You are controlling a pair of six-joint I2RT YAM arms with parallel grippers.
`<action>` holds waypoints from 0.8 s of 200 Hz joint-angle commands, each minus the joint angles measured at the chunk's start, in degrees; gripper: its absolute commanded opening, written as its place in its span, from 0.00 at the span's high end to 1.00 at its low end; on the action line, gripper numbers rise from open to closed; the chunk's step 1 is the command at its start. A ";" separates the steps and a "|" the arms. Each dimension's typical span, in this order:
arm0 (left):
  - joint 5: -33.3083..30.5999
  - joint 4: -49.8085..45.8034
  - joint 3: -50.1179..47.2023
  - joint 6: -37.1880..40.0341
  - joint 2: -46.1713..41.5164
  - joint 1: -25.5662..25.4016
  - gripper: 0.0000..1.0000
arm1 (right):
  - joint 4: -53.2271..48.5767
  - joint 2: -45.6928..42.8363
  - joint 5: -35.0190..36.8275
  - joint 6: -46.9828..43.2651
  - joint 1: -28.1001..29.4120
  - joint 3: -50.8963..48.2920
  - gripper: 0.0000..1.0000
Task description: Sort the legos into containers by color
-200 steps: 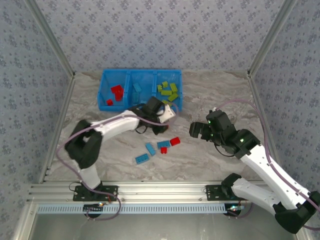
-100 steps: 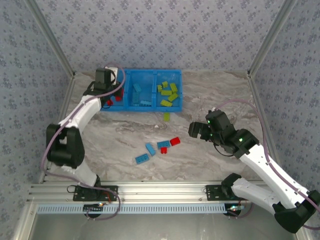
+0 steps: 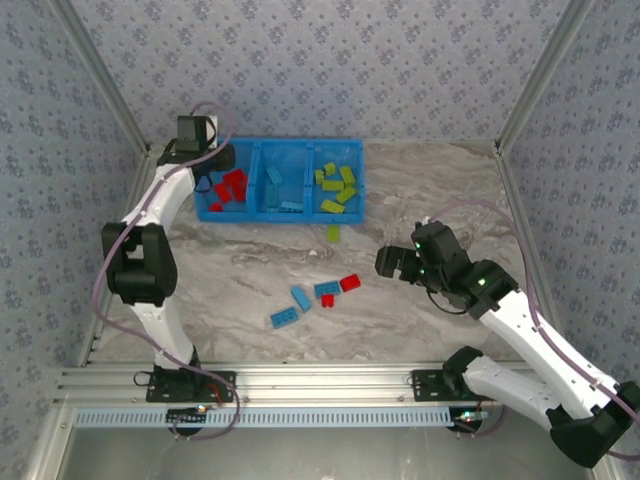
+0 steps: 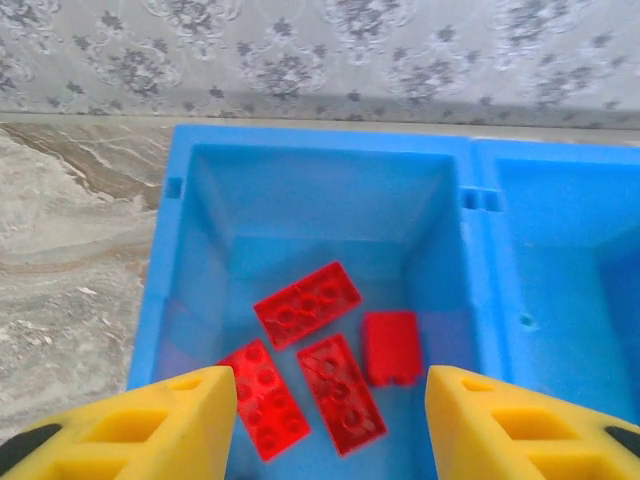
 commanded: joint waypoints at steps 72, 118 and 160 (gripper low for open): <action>7.29 -8.76 -26.28 18.93 -49.78 -11.93 0.42 | 8.77 26.56 2.90 -8.17 20.87 12.13 0.08; 14.47 -23.20 -37.57 41.00 -67.28 -15.71 0.35 | 14.18 43.57 -0.39 -10.04 24.66 18.43 0.24; 23.55 -28.88 -44.51 51.23 -76.96 -15.73 0.16 | 14.03 52.99 -2.24 -14.23 24.05 23.06 0.31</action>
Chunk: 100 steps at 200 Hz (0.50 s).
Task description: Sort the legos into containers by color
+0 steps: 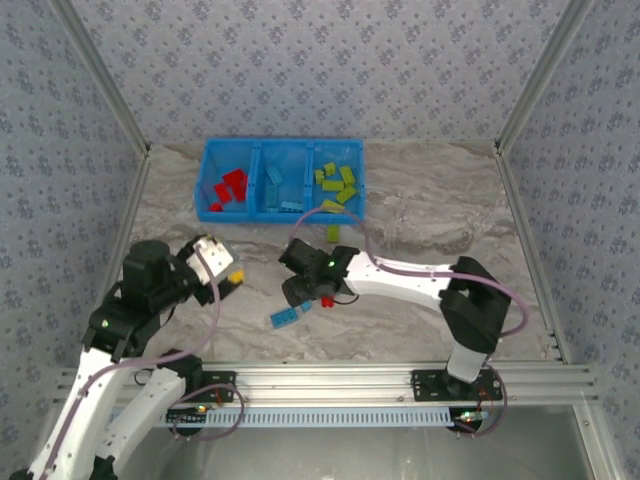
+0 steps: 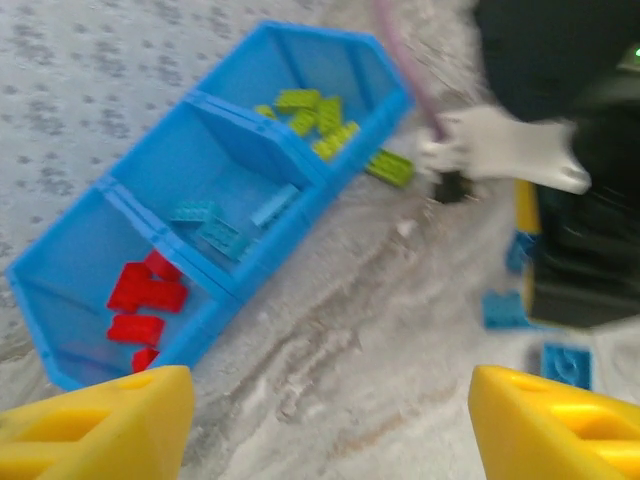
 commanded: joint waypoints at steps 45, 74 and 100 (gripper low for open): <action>9.77 -9.40 -3.10 12.66 -3.81 -0.23 0.05 | -1.94 10.64 -2.30 -4.27 -0.77 7.38 0.46; 9.72 -7.83 -3.80 13.17 -3.82 -0.25 0.03 | -2.77 12.68 -1.53 -4.55 -0.83 9.07 0.57; 9.31 -6.24 -4.91 12.96 -3.94 -0.23 0.02 | -4.58 12.12 -1.59 -4.42 -1.30 9.73 0.73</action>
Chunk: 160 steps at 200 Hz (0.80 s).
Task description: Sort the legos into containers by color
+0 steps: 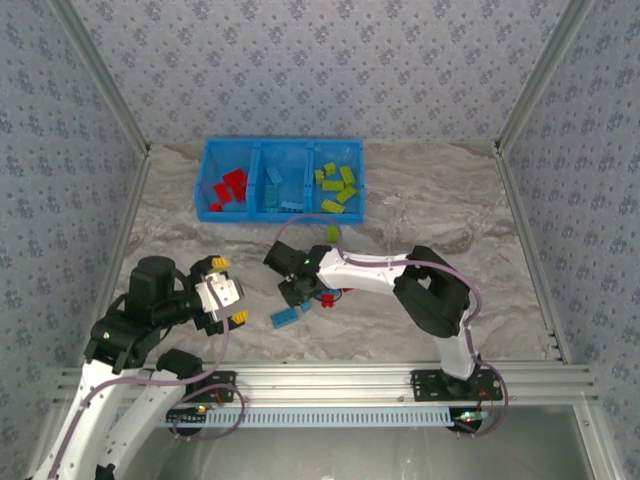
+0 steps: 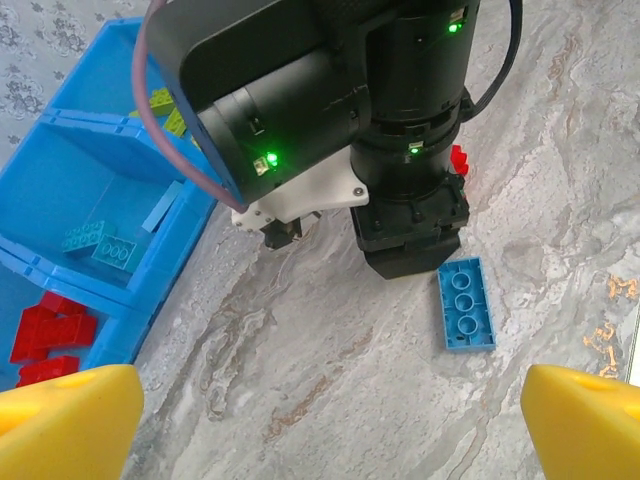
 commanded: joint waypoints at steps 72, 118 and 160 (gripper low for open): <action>-6.70 19.54 -10.42 -2.35 -6.56 -0.23 0.01 | 0.27 -12.38 8.74 -6.70 -7.43 9.81 0.78; -4.01 26.97 -14.61 -4.76 -5.72 -0.06 0.01 | 6.68 -1.44 13.70 -12.19 -14.27 24.85 0.78; 0.57 29.49 -17.06 -7.06 -5.99 -0.06 0.01 | 6.79 15.98 12.56 -14.21 -16.85 44.64 0.78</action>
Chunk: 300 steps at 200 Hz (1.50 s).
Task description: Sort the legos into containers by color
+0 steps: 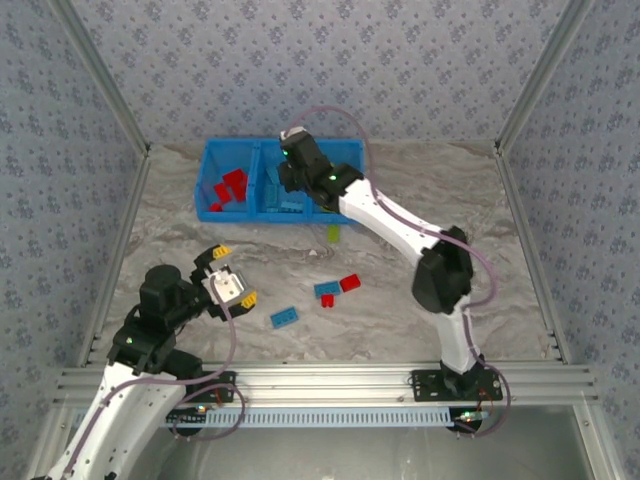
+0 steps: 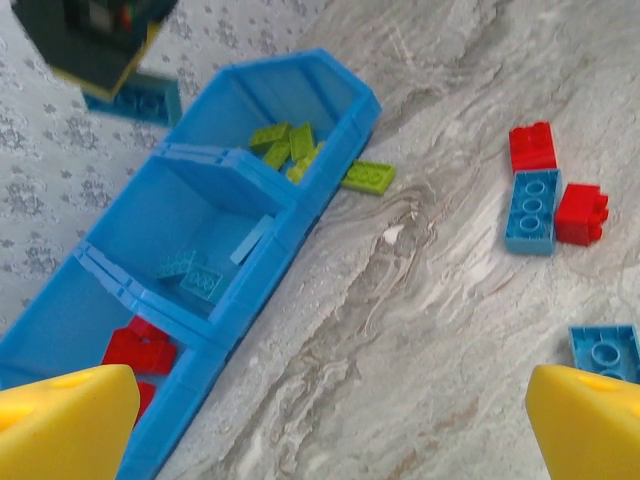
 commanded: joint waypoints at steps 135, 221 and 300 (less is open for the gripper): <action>6.82 4.52 -1.62 -0.94 3.00 -0.14 0.01 | -14.92 11.95 -4.40 -4.87 -2.78 28.63 0.40; 3.98 0.76 15.24 -30.93 21.17 -7.44 0.01 | -14.93 -40.32 -7.92 3.33 -2.88 -30.85 0.24; -21.70 1.26 33.89 -55.91 56.94 -28.60 0.05 | -26.27 -68.96 4.68 20.67 -4.08 -53.19 0.11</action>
